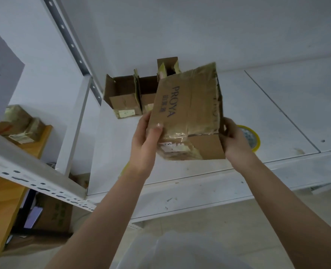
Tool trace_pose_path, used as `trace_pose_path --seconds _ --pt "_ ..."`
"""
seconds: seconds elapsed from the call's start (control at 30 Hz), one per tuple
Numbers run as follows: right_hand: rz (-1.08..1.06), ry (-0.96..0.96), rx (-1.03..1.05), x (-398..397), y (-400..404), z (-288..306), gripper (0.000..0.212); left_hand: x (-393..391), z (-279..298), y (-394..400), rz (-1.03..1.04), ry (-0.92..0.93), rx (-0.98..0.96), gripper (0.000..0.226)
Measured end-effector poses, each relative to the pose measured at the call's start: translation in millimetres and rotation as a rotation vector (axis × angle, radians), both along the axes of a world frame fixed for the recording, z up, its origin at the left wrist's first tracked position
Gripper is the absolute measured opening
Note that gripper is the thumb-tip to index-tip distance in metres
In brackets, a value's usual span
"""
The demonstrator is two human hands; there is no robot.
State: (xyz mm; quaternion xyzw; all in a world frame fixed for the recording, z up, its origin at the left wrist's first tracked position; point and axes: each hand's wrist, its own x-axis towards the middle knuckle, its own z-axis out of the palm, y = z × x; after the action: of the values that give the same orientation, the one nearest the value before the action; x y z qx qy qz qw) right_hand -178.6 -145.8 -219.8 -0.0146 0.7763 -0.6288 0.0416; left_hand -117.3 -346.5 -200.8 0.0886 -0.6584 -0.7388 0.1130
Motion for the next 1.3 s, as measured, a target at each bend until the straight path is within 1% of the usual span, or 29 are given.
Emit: trace_pose_path --seconds 0.07,0.13,0.17,0.2,0.23,0.27,0.3,0.37,0.43,0.47,0.53,0.6,0.67,0.73,0.9,1.0,1.03,1.07,1.1,1.17,1.27,1.3 --pt "-0.025 0.080 0.153 -4 3 8 0.027 -1 0 -12 0.032 -0.073 -0.161 0.053" --pt "0.012 0.122 0.318 -6 2 14 0.029 -2 1 -19 0.018 -0.100 -0.277 0.049" --pt "0.052 0.138 0.437 -7 0 17 0.028 -2 4 -20 -0.019 -0.108 -0.330 0.053" --pt "0.090 0.141 0.559 -7 -3 19 0.028 -4 5 -19 -0.072 -0.125 -0.394 0.062" --pt "0.111 0.128 0.649 -8 -6 20 0.029 -5 5 -18 -0.127 -0.156 -0.468 0.072" --pt "0.111 0.102 0.694 -7 -8 22 0.031 -8 4 -17 -0.171 -0.198 -0.550 0.077" --pt "0.097 0.068 0.697 -7 -10 25 0.034 -9 3 -17 -0.192 -0.241 -0.630 0.076" --pt "0.064 -0.009 0.686 -3 -9 29 0.051 -12 -1 -19 -0.174 -0.293 -0.744 0.065" --pt "0.065 -0.073 0.736 2 -8 32 0.066 -15 -3 -22 -0.160 -0.280 -0.827 0.044" --pt "0.089 -0.106 0.758 4 -9 33 0.068 -17 -3 -24 -0.161 -0.261 -0.863 0.033" --pt "0.165 -0.178 0.756 11 -14 34 0.058 -21 -3 -27 -0.168 -0.233 -0.913 0.034" --pt "0.203 -0.211 0.717 18 -21 34 0.039 -24 -1 -29 -0.180 -0.221 -0.953 0.035" --pt "0.182 -0.219 0.661 23 -25 36 0.021 -26 0 -28 -0.189 -0.184 -1.018 0.035" --pt "0.152 -0.205 0.639 24 -24 43 0.012 -28 4 -24 -0.196 -0.146 -1.064 0.035" --pt "-0.027 -0.049 0.598 -5 2 77 0.016 -58 34 -2 -0.139 0.021 -1.029 0.039" --pt "-0.108 0.047 0.599 -45 27 93 0.019 -88 52 17 -0.163 0.121 -1.052 0.032" --pt "-0.113 0.061 0.584 -60 35 96 0.019 -98 55 22 -0.163 0.136 -1.060 0.033" --pt "-0.110 0.064 0.573 -76 42 98 0.019 -107 57 25 -0.151 0.137 -1.072 0.040" --pt "-0.103 0.054 0.568 -93 48 96 0.019 -116 58 27 -0.138 0.128 -1.086 0.046" --pt "-0.070 -0.015 0.562 -127 57 89 0.019 -136 55 27 -0.100 0.091 -1.142 0.048" --pt "-0.007 -0.136 0.572 -166 64 69 0.014 -162 41 23 -0.047 -0.012 -1.312 0.039" --pt "0.003 -0.174 0.578 -174 66 63 0.018 -169 35 21 -0.043 -0.044 -1.357 0.036"
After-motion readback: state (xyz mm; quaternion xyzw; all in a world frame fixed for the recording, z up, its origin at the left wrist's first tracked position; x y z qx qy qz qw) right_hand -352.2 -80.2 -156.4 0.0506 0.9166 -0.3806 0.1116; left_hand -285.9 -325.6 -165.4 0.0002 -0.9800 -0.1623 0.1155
